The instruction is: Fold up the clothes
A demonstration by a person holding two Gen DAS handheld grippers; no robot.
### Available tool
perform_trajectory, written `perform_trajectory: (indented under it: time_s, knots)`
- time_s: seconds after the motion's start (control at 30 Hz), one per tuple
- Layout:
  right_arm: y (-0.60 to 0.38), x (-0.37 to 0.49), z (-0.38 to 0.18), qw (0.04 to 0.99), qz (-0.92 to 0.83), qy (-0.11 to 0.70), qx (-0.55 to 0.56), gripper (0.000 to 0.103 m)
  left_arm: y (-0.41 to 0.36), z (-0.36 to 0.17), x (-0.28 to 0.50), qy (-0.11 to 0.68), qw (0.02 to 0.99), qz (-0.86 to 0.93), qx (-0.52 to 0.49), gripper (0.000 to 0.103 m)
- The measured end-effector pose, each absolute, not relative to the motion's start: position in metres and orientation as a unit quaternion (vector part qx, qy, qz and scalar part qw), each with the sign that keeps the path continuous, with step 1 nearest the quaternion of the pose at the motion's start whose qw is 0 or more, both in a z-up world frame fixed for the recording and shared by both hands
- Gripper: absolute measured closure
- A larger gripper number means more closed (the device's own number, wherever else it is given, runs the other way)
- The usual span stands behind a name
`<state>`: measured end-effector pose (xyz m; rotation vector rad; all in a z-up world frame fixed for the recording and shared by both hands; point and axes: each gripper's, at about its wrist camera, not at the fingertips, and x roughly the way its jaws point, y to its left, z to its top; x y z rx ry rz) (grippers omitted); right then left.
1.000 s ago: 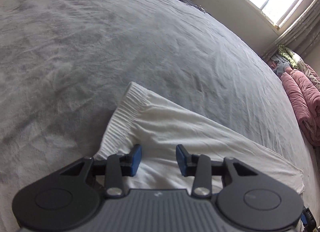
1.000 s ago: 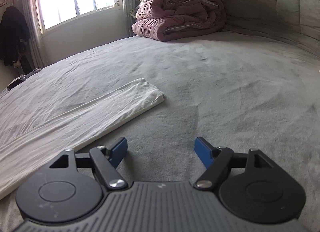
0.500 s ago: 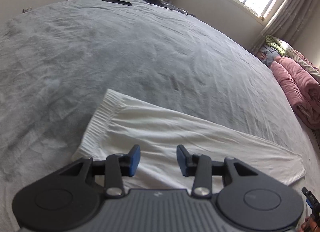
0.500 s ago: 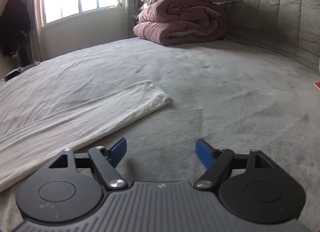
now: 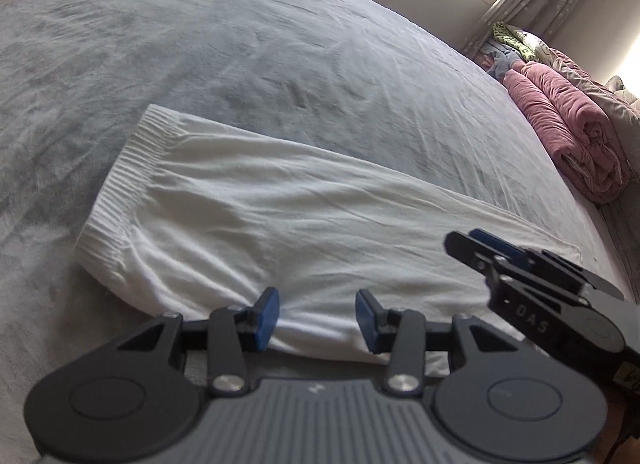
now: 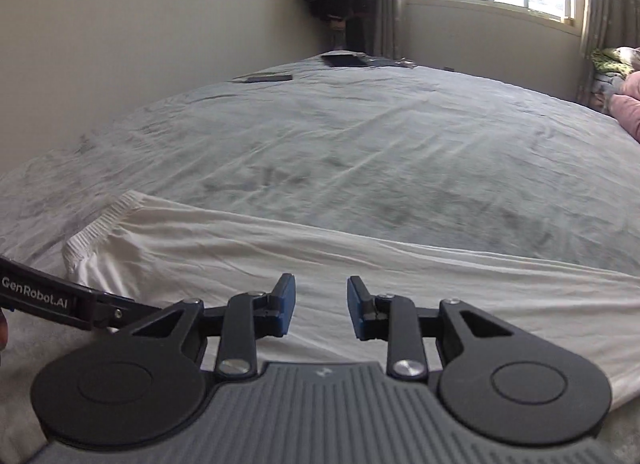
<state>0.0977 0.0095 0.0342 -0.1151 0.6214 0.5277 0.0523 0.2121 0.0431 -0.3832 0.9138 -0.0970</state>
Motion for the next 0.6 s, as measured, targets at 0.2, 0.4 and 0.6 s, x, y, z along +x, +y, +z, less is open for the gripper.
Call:
perform_trajectory:
  time_s: [0.2, 0.4, 0.6]
  knots:
    - [0.036, 0.117, 0.019, 0.899, 0.271, 0.342, -0.044, 0.072, 0.214, 0.042, 0.047, 0.438, 0.88, -0.06, -0.173, 0.06]
    - [0.044, 0.137, 0.018, 0.903, 0.257, 0.344, -0.026, 0.072, 0.224, 0.041, 0.045, 0.439, 0.877, -0.064, -0.184, 0.06]
    - [0.052, 0.159, 0.013, 0.908, 0.239, 0.342, -0.027, 0.073, 0.224, 0.042, 0.043, 0.438, 0.88, -0.068, -0.173, 0.06]
